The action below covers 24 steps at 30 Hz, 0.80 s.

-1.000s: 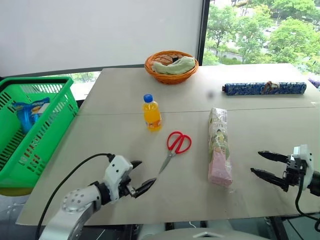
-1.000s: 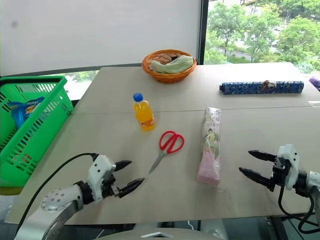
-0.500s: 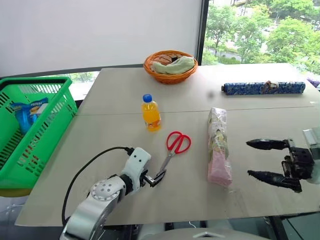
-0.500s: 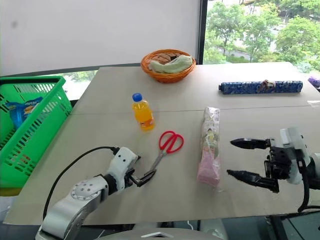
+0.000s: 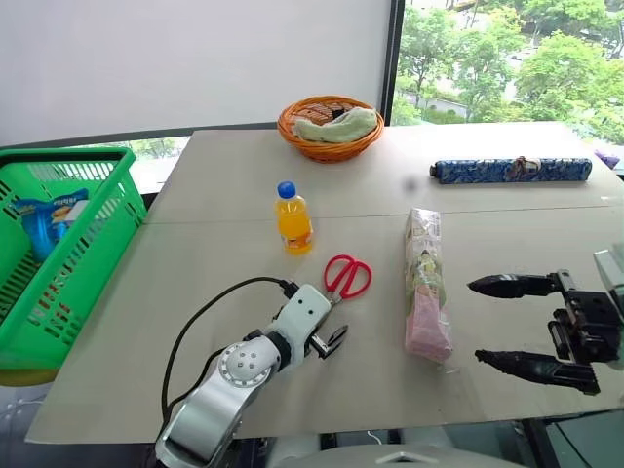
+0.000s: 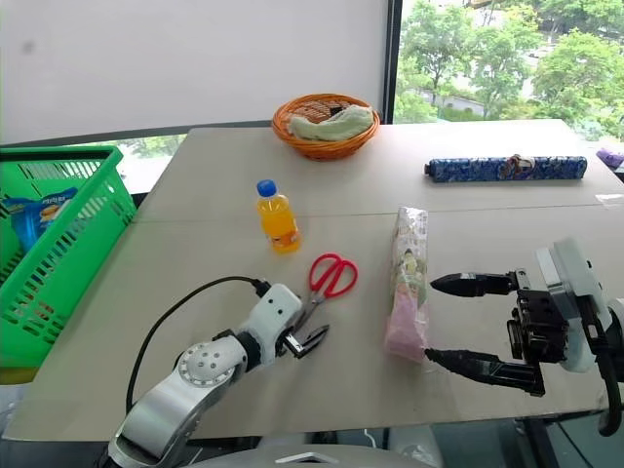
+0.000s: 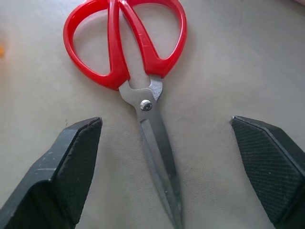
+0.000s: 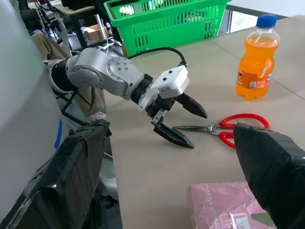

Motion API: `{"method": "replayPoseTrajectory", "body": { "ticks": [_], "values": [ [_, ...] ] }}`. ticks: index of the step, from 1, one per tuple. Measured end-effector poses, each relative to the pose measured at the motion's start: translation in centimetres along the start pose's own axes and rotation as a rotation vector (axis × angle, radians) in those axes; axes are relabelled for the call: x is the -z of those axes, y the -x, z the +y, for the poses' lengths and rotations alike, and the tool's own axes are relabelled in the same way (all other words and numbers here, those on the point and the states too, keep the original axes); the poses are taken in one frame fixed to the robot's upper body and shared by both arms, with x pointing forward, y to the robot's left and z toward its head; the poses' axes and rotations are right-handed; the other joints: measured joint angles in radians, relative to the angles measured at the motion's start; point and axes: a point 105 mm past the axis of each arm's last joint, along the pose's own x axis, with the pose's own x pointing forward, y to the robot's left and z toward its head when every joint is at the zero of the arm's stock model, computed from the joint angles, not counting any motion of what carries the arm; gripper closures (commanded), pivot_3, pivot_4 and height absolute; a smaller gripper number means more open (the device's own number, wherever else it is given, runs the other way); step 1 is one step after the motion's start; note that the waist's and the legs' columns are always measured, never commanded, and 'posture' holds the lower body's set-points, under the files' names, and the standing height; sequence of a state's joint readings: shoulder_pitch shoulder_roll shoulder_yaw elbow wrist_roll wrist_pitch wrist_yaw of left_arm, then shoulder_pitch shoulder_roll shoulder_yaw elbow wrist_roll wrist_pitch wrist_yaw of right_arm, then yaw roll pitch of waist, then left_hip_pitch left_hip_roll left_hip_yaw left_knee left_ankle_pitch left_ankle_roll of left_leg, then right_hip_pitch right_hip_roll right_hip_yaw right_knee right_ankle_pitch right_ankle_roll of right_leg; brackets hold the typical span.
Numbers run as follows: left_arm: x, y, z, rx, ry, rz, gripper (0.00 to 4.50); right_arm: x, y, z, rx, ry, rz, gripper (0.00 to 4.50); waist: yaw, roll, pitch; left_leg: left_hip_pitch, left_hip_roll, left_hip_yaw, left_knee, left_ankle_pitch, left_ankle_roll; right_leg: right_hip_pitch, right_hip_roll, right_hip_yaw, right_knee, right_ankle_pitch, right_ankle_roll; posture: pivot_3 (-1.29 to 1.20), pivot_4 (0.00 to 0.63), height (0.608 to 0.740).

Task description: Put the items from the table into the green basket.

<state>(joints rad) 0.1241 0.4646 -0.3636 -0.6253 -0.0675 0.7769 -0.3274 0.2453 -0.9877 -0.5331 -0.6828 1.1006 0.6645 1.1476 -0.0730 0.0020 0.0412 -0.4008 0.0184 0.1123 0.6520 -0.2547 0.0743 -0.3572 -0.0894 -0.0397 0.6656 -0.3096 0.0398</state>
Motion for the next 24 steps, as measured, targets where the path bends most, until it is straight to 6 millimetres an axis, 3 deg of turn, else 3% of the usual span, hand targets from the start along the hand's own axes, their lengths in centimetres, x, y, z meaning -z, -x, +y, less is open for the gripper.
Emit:
{"method": "replayPoseTrajectory", "body": {
  "ticks": [7, 8, 15, 20, 24],
  "values": [
    [0.4, 0.1, 0.1, -0.082, 0.165, 0.020, 4.14, -0.5, -0.1, -0.3, 0.010, 0.019, -0.006, 0.00, -0.001, 0.001, 0.002, 0.002, 0.000, 0.000, 0.000, 0.000, 0.000, 0.002, 0.000, 0.000, -0.001, 0.000, 0.000, -0.25, 0.067, 0.740],
    [0.4, 0.2, 0.2, -0.084, 0.179, 0.021, 4.38, -0.6, -0.1, -0.4, 0.011, 0.020, -0.006, 0.00, 0.000, 0.001, 0.002, 0.002, 0.000, 0.000, -0.001, 0.000, 0.000, 0.002, 0.000, 0.000, -0.001, 0.000, 0.000, -0.25, 0.067, 0.740],
    [0.7, 0.5, 0.5, -0.079, 0.310, 0.023, 4.38, -1.0, -0.2, -0.7, 0.004, 0.035, -0.011, 0.00, 0.002, 0.002, 0.002, 0.002, 0.000, 0.000, -0.002, 0.000, 0.001, 0.002, 0.001, -0.001, -0.004, 0.000, 0.000, -0.23, 0.060, 0.740],
    [0.5, 0.5, 0.7, -0.063, 0.278, 0.004, 4.38, -0.9, -0.5, -1.0, -0.002, 0.028, -0.016, 0.00, 0.002, 0.002, 0.003, 0.002, 0.000, 0.000, -0.002, 0.000, 0.001, 0.002, 0.000, -0.001, -0.004, 0.000, 0.000, -0.23, 0.055, 0.740],
    [0.7, 0.7, 0.2, -0.013, 0.204, 0.014, 2.62, -0.7, -0.6, -1.3, 0.007, 0.031, -0.011, 0.00, 0.003, 0.004, 0.004, 0.002, 0.000, 0.000, -0.003, -0.001, 0.001, 0.002, 0.000, -0.001, -0.005, 0.000, 0.000, -0.22, 0.053, 0.740]
  ]
}}
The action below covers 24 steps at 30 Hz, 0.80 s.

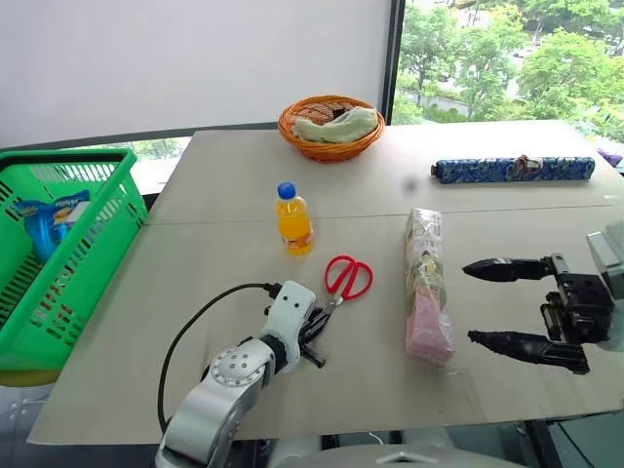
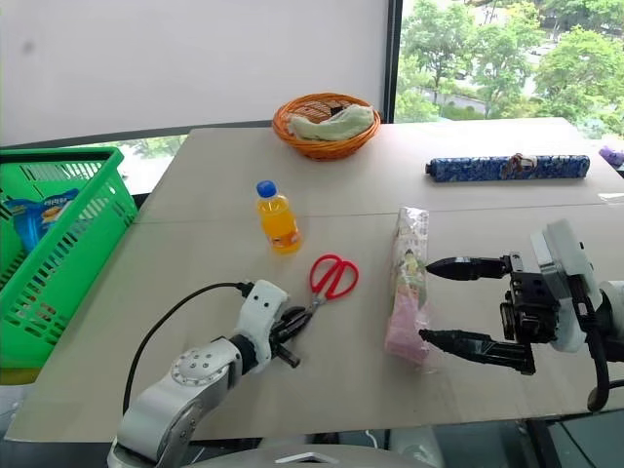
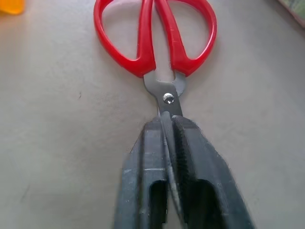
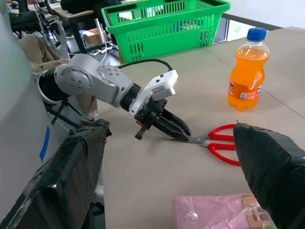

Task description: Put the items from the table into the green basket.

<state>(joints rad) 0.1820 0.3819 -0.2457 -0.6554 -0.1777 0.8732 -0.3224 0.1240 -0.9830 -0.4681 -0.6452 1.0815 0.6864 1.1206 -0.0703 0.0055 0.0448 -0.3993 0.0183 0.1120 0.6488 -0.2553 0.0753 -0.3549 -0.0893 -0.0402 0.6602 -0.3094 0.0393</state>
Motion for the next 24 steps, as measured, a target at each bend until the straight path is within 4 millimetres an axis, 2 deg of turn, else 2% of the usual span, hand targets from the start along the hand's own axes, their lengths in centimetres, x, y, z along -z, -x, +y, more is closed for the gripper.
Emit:
{"method": "replayPoseTrajectory", "body": {
  "ticks": [3, 11, 12, 13, 15, 18, 19, 24],
  "values": [
    [0.0, -0.3, -0.6, -0.017, -0.025, 0.007, 1.32, -0.2, 0.0, -0.3, 0.008, 0.010, -0.005, 0.00, 0.002, 0.000, 0.000, -0.001, 0.000, 0.000, 0.000, 0.000, 0.001, 0.000, 0.000, 0.000, -0.001, 0.000, 0.000, -0.22, 0.052, 0.740],
    [-0.1, -0.7, -0.8, -0.063, 0.058, 0.038, 1.32, -0.3, 0.1, -0.5, 0.021, 0.014, -0.005, 0.00, 0.001, 0.002, -0.001, 0.004, 0.000, 0.000, 0.000, 0.000, 0.001, 0.003, -0.001, 0.000, 0.000, 0.000, 0.000, -0.23, 0.059, 0.740],
    [-0.1, -0.7, -0.8, -0.062, 0.071, 0.041, 1.87, -0.3, 0.1, -0.5, 0.021, 0.014, -0.005, 0.00, 0.001, 0.002, -0.001, 0.004, 0.000, 0.000, 0.000, 0.000, 0.001, 0.003, -0.001, 0.000, 0.000, 0.000, 0.000, -0.23, 0.059, 0.740],
    [-0.1, -0.7, -0.8, -0.063, 0.081, 0.043, 2.18, -0.3, 0.1, -0.5, 0.021, 0.014, -0.005, 0.00, 0.001, 0.002, -0.001, 0.004, 0.000, 0.000, 0.000, 0.000, 0.001, 0.003, -0.001, 0.000, 0.000, 0.000, 0.000, -0.23, 0.059, 0.740],
    [-0.1, -0.5, -0.4, -0.080, 0.102, 0.048, 3.14, -0.3, 0.1, -0.5, 0.023, 0.014, -0.005, 0.00, 0.001, 0.002, -0.001, 0.004, 0.000, 0.000, 0.000, 0.000, 0.001, 0.003, -0.001, 0.000, 0.000, 0.000, 0.000, -0.23, 0.058, 0.740],
    [-0.1, -0.4, -0.1, -0.095, 0.100, 0.054, 4.16, -0.3, 0.1, -0.5, 0.026, 0.014, -0.005, 0.00, 0.001, 0.002, -0.001, 0.003, 0.000, 0.000, -0.002, 0.000, 0.001, 0.003, -0.001, 0.000, -0.003, 0.000, 0.000, -0.23, 0.059, 0.740],
    [-0.1, -0.3, 0.0, -0.096, 0.098, 0.054, 4.32, -0.3, 0.1, -0.6, 0.028, 0.014, -0.005, 0.00, 0.002, 0.002, -0.001, 0.003, 0.000, 0.000, -0.003, 0.000, 0.001, 0.003, -0.001, 0.000, -0.004, 0.000, 0.000, -0.23, 0.059, 0.740],
    [-0.1, -0.2, 0.1, -0.096, 0.096, 0.054, 4.32, -0.1, -0.2, -0.6, 0.022, 0.010, -0.009, 0.00, 0.002, 0.002, -0.001, 0.004, 0.000, 0.000, -0.005, 0.000, 0.001, 0.003, -0.001, -0.001, -0.006, 0.000, 0.000, -0.23, 0.057, 0.740]
  ]
}}
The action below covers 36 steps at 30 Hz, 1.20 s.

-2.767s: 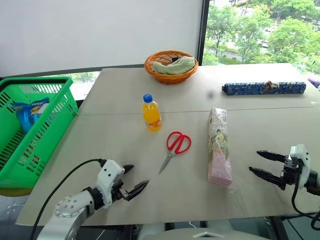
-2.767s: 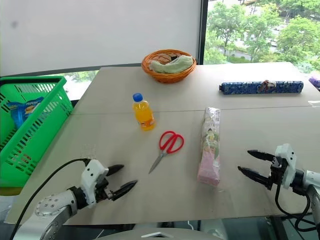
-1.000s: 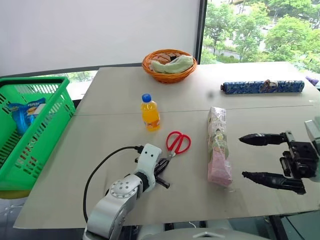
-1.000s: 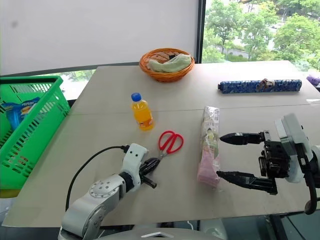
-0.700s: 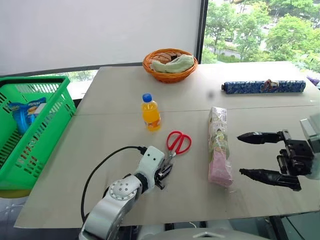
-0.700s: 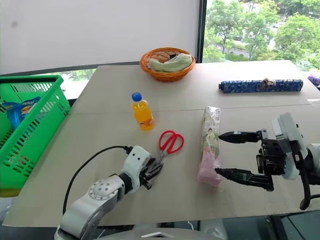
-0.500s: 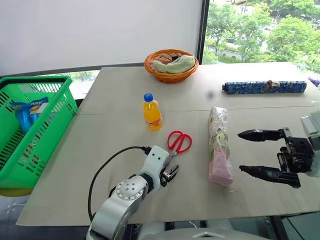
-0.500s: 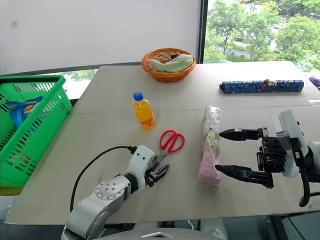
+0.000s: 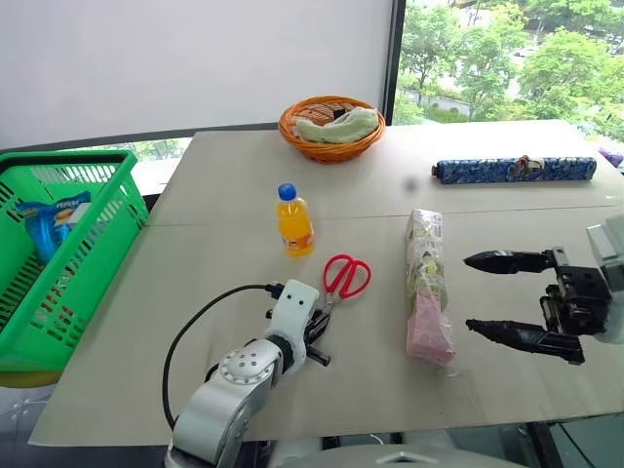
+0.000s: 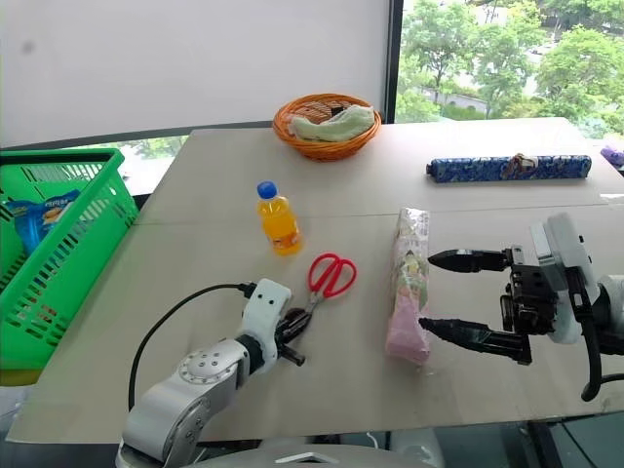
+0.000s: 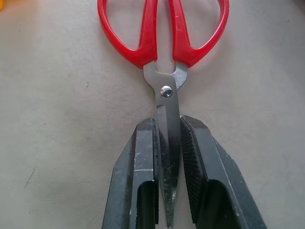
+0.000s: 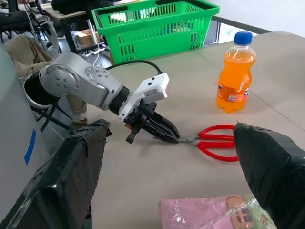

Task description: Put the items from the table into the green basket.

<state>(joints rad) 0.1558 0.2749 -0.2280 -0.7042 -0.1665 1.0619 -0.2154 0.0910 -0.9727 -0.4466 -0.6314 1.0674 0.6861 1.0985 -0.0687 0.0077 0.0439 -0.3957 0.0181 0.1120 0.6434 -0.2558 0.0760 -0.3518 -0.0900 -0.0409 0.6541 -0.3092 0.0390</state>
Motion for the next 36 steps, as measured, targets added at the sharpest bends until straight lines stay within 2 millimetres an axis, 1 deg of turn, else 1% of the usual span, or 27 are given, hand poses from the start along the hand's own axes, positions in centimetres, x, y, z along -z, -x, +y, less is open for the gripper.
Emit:
{"method": "replayPoseTrajectory", "body": {
  "ticks": [4, 5, 7, 11, 12, 14, 15, 19, 20, 23, 24, 26, 28, 29, 30, 32, 33, 34, 35, 36],
  "values": [
    [-0.1, -0.1, 0.1, 0.027, -0.031, -0.025, 4.32, 0.0, -0.1, -0.1, 0.005, 0.009, -0.007, 0.00, 0.000, 0.001, 0.001, 0.000, 0.000, 0.000, 0.000, 0.000, 0.000, 0.000, 0.000, 0.000, 0.000, 0.000, 0.000, -0.23, 0.057, 0.740],
    [-0.2, -0.2, 0.1, 0.037, -0.033, -0.037, 4.32, 0.0, -0.1, -0.2, 0.007, 0.012, -0.008, 0.00, 0.001, 0.001, 0.002, -0.001, 0.000, 0.000, 0.000, 0.000, 0.000, 0.000, 0.000, 0.000, -0.001, 0.000, 0.000, -0.22, 0.049, 0.740],
    [-0.6, -0.2, 0.1, 0.072, -0.011, -0.086, 4.32, 0.1, -0.2, -0.3, 0.010, 0.016, -0.003, 0.00, 0.004, 0.002, 0.003, -0.002, 0.000, 0.000, 0.000, 0.000, 0.000, 0.000, -0.002, -0.001, -0.001, 0.000, 0.000, -0.22, 0.049, 0.740],
    [-0.3, 0.4, 0.5, 0.112, 0.018, -0.143, 4.32, 0.4, 0.1, -0.7, 0.036, 0.027, 0.016, 0.00, 0.000, 0.000, 0.009, -0.004, -0.001, 0.000, -0.001, 0.000, 0.000, -0.002, -0.002, -0.001, -0.003, 0.000, 0.000, -0.21, 0.045, 0.740],
    [-0.1, 0.6, 0.5, 0.120, 0.024, -0.156, 4.32, 0.6, 0.2, -1.0, 0.047, 0.030, 0.025, 0.00, -0.001, 0.000, 0.009, -0.005, -0.001, 0.000, -0.002, 0.000, 0.000, -0.003, -0.002, -0.001, -0.003, 0.000, 0.000, -0.21, 0.045, 0.740],
    [0.4, 1.6, 0.7, 0.138, 0.035, -0.189, 4.32, 1.1, 0.4, -1.4, 0.064, 0.025, 0.045, 0.00, -0.004, -0.005, 0.013, -0.006, -0.001, 0.001, -0.005, 0.000, -0.001, -0.006, -0.001, -0.001, -0.004, 0.000, 0.000, -0.20, 0.045, 0.740],
    [0.8, 2.0, 0.8, 0.142, 0.037, -0.196, 4.32, 1.2, 0.5, -1.6, 0.072, 0.030, 0.049, 0.00, -0.004, -0.006, 0.013, -0.008, -0.001, 0.001, -0.006, 0.002, -0.003, -0.008, -0.001, -0.002, -0.005, 0.000, 0.000, -0.20, 0.046, 0.740],
    [2.1, 3.9, 2.0, 0.096, -0.046, -0.205, 4.32, 1.7, 1.0, -2.3, 0.095, 0.048, 0.070, 0.00, -0.003, -0.005, 0.014, -0.011, -0.001, 0.000, -0.008, 0.003, -0.005, -0.011, 0.000, -0.003, -0.009, 0.000, 0.000, -0.17, 0.046, 0.740],
    [2.6, 4.6, 2.6, 0.057, -0.049, -0.206, 4.32, 1.8, 1.1, -2.4, 0.091, 0.052, 0.074, 0.00, -0.002, -0.005, 0.014, -0.012, -0.001, 0.000, -0.008, 0.003, -0.005, -0.011, 0.000, -0.003, -0.010, 0.000, 0.000, -0.16, 0.048, 0.740],
    [3.0, 5.9, 4.2, -0.074, -0.008, -0.234, 4.32, 2.0, 1.3, -2.7, 0.082, 0.046, 0.075, 0.00, -0.001, -0.006, 0.016, -0.015, -0.001, 0.000, -0.008, 0.002, -0.004, -0.012, 0.000, -0.003, -0.011, 0.000, 0.000, -0.14, 0.050, 0.740],
    [3.0, 6.8, 5.1, -0.159, 0.007, -0.258, 4.32, 2.1, 1.2, -2.8, 0.062, 0.040, 0.081, 0.00, 0.002, -0.007, 0.019, -0.016, -0.001, -0.001, -0.006, 0.002, -0.003, -0.013, -0.001, -0.005, -0.011, 0.000, 0.000, -0.14, 0.050, 0.740],
    [2.5, 8.2, 6.0, -0.273, 0.020, -0.312, 4.32, 2.1, 1.2, -2.7, 0.031, 0.041, 0.097, 0.00, 0.004, -0.008, 0.020, -0.017, -0.001, -0.001, -0.005, 0.000, 0.000, -0.012, -0.001, -0.005, -0.011, 0.000, 0.000, -0.11, 0.046, 0.740],
    [2.4, 9.1, 7.0, -0.369, 0.012, -0.336, 4.32, 2.4, 1.2, -2.7, 0.005, 0.042, 0.126, 0.00, 0.007, -0.008, 0.020, -0.017, -0.001, -0.001, -0.004, 0.000, 0.000, -0.012, -0.001, -0.005, -0.011, 0.000, 0.000, -0.11, 0.044, 0.740],
    [2.4, 9.3, 7.3, -0.398, 0.011, -0.342, 4.32, 2.4, 1.1, -2.8, 0.001, 0.048, 0.131, 0.00, 0.008, -0.009, 0.021, -0.017, -0.001, -0.001, -0.004, 0.000, 0.001, -0.012, -0.001, -0.005, -0.011, 0.000, 0.000, -0.11, 0.044, 0.740],
    [2.1, 9.6, 8.4, -0.473, 0.030, -0.362, 4.32, 2.3, 1.1, -3.1, -0.005, 0.068, 0.138, 0.00, 0.011, -0.008, 0.021, -0.017, -0.001, -0.002, -0.003, 0.000, 0.001, -0.012, 0.000, -0.006, -0.011, 0.001, 0.001, -0.10, 0.039, 0.740],
    [1.6, 9.8, 9.3, -0.523, 0.041, -0.387, 4.32, 2.3, 1.0, -3.3, -0.008, 0.075, 0.138, 0.00, 0.017, -0.008, 0.020, -0.018, -0.001, -0.003, -0.001, 0.000, 0.001, -0.011, 0.000, -0.008, -0.010, 0.001, 0.001, -0.10, 0.039, 0.740],
    [0.7, 9.5, 10.6, -0.571, 0.064, -0.423, 4.32, 2.1, 0.9, -3.5, -0.008, 0.084, 0.142, 0.00, 0.026, -0.008, 0.020, -0.018, -0.001, -0.004, 0.001, 0.000, 0.001, -0.010, 0.000, -0.008, -0.010, 0.001, 0.001, -0.09, 0.025, 0.740],
    [0.0, 9.3, 11.6, -0.606, 0.073, -0.448, 4.32, 2.0, 0.8, -3.7, -0.011, 0.094, 0.141, 0.00, 0.032, -0.007, 0.020, -0.019, -0.001, -0.005, 0.004, 0.001, 0.002, -0.010, 0.000, -0.010, -0.007, 0.001, 0.001, -0.09, 0.025, 0.740],
    [-1.4, 8.8, 13.1, -0.640, 0.068, -0.488, 4.32, 1.6, 0.5, -4.0, -0.012, 0.108, 0.129, 0.00, 0.037, -0.008, 0.019, -0.019, -0.001, -0.007, 0.007, 0.003, 0.004, -0.010, 0.001, -0.012, -0.005, 0.001, 0.001, -0.09, 0.025, 0.740],
    [-2.5, 8.5, 13.9, -0.653, 0.058, -0.515, 4.32, 1.3, 0.4, -4.2, -0.008, 0.121, 0.118, 0.00, 0.039, -0.008, 0.019, -0.020, -0.001, -0.008, 0.009, 0.003, 0.003, -0.010, 0.001, -0.013, -0.003, 0.001, 0.001, -0.09, 0.025, 0.740]
  ]
}}
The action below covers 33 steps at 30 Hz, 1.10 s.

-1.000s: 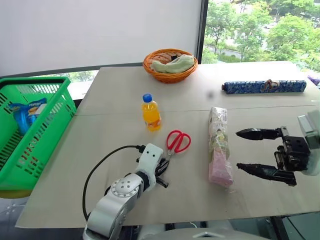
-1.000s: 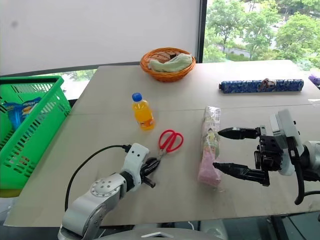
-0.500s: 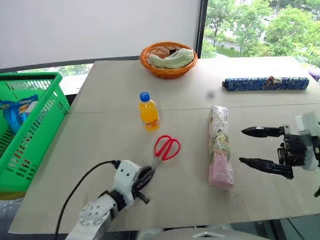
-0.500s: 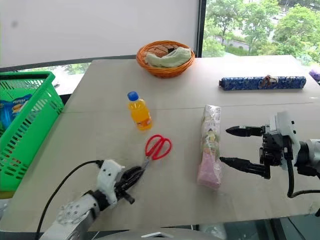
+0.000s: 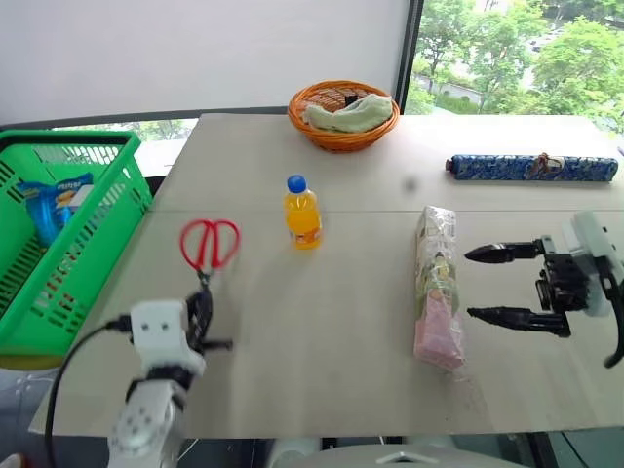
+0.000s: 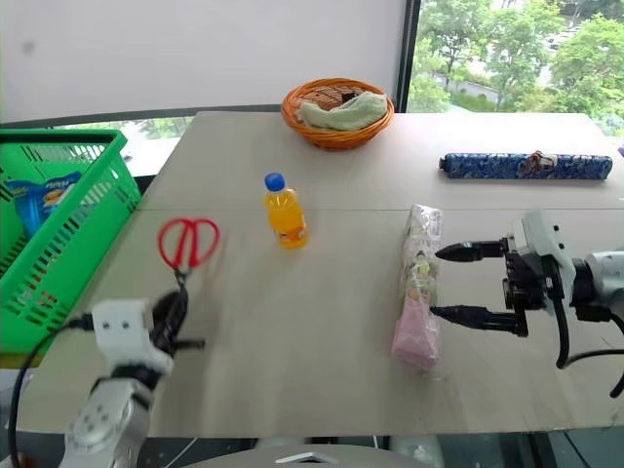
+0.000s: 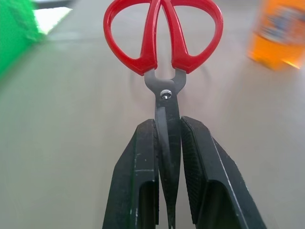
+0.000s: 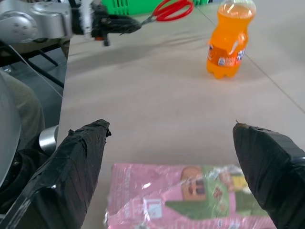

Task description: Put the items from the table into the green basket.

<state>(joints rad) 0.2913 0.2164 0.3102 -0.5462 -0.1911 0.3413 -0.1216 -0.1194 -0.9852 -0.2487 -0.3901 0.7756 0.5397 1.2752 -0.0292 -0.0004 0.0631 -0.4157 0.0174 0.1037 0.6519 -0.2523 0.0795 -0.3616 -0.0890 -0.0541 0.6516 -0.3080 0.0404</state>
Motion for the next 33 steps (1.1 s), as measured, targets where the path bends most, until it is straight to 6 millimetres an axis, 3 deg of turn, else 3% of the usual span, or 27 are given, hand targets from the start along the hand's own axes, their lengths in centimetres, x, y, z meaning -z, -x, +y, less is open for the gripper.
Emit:
{"method": "replayPoseTrajectory", "body": {
  "ticks": [4, 7, 10, 14, 16, 20, 23, 25, 29, 33],
  "values": [
    [-4.1, -7.1, 0.0, -0.001, -0.013, -0.115, 4.32, -0.6, -0.3, -2.0, 0.080, 0.046, -0.024, 0.00, 0.014, -0.004, -0.006, 0.000, -0.001, 0.000, 0.007, 0.002, -0.003, 0.000, 0.000, 0.000, 0.008, 0.002, 0.003, -0.11, 0.000, 0.740],
    [-6.8, -10.3, -1.0, 0.059, -0.037, -0.161, 4.32, -0.2, -0.1, -4.2, 0.213, 0.089, 0.023, 0.00, 0.010, -0.006, -0.009, 0.000, -0.001, 0.001, 0.009, 0.001, -0.002, 0.000, 0.000, 0.001, 0.009, 0.002, 0.004, -0.14, 0.000, 0.740],
    [-7.6, -14.2, -2.8, 0.133, -0.028, -0.097, 2.96, -0.9, 0.0, -8.2, 0.460, 0.135, 0.003, 0.00, -0.003, -0.006, -0.009, -0.002, -0.001, 0.001, 0.012, 0.002, -0.002, 0.000, 0.001, 0.001, 0.012, 0.004, 0.007, -0.15, 0.000, 0.740],
    [-7.9, -16.8, -3.6, 0.158, -0.018, -0.065, 0.94, -2.7, -0.6, -9.4, 0.557, 0.138, -0.097, 0.00, -0.019, -0.007, -0.009, -0.003, 0.000, 0.001, 0.012, 0.002, -0.002, 0.000, 0.004, 0.000, 0.012, 0.004, 0.008, -0.17, 0.000, 0.740],
    [-8.2, -17.1, -3.7, 0.169, -0.015, -0.079, 0.18, -2.7, -0.7, -9.3, 0.557, 0.121, -0.101, 0.00, -0.025, -0.007, -0.009, -0.003, 0.001, 0.001, 0.011, 0.002, -0.002, -0.001, 0.004, 0.000, 0.012, 0.003, 0.009, -0.17, 0.000, 0.740],
    [-8.9, -16.8, -3.3, 0.195, 0.041, -0.121, 0.18, -2.2, -0.7, -8.8, 0.558, 0.121, -0.088, 0.00, -0.036, -0.007, -0.009, -0.003, 0.001, 0.001, 0.011, 0.002, -0.002, -0.001, 0.004, 0.000, 0.011, 0.003, 0.009, -0.19, 0.000, 0.740],
    [-9.4, -14.8, -3.1, 0.306, 0.121, -0.180, 0.18, -1.3, -0.8, -8.3, 0.554, 0.106, -0.066, 0.00, -0.051, -0.006, -0.010, -0.002, 0.001, 0.002, 0.012, 0.002, -0.002, 0.000, 0.004, 0.001, 0.013, 0.003, 0.009, -0.19, 0.000, 0.740],
    [-7.4, -12.6, -2.6, 0.387, 0.087, -0.138, 0.18, -0.8, -0.5, -8.0, 0.561, 0.134, -0.030, 0.00, -0.069, -0.004, -0.011, 0.000, 0.001, 0.002, 0.012, 0.002, -0.003, 0.001, 0.004, 0.002, 0.014, 0.003, 0.009, -0.19, 0.000, 0.740],
    [-0.9, -8.0, -0.3, 0.452, -0.001, 0.071, 0.18, -0.2, 0.1, -7.7, 0.557, 0.192, 0.022, 0.00, -0.090, -0.004, -0.011, 0.002, 0.002, 0.003, 0.013, 0.002, -0.004, 0.000, 0.004, 0.003, 0.020, 0.003, 0.009, -0.17, 0.000, 0.740],
    [-1.2, -6.3, 0.2, 0.521, -0.033, 0.047, 0.08, -0.3, 0.0, -7.7, 0.550, 0.204, 0.018, 0.00, -0.073, -0.005, -0.011, 0.003, 0.003, 0.001, 0.017, 0.002, -0.012, 0.000, 0.001, 0.000, 0.025, 0.003, 0.007, -0.16, 0.000, 0.740]
  ]
}}
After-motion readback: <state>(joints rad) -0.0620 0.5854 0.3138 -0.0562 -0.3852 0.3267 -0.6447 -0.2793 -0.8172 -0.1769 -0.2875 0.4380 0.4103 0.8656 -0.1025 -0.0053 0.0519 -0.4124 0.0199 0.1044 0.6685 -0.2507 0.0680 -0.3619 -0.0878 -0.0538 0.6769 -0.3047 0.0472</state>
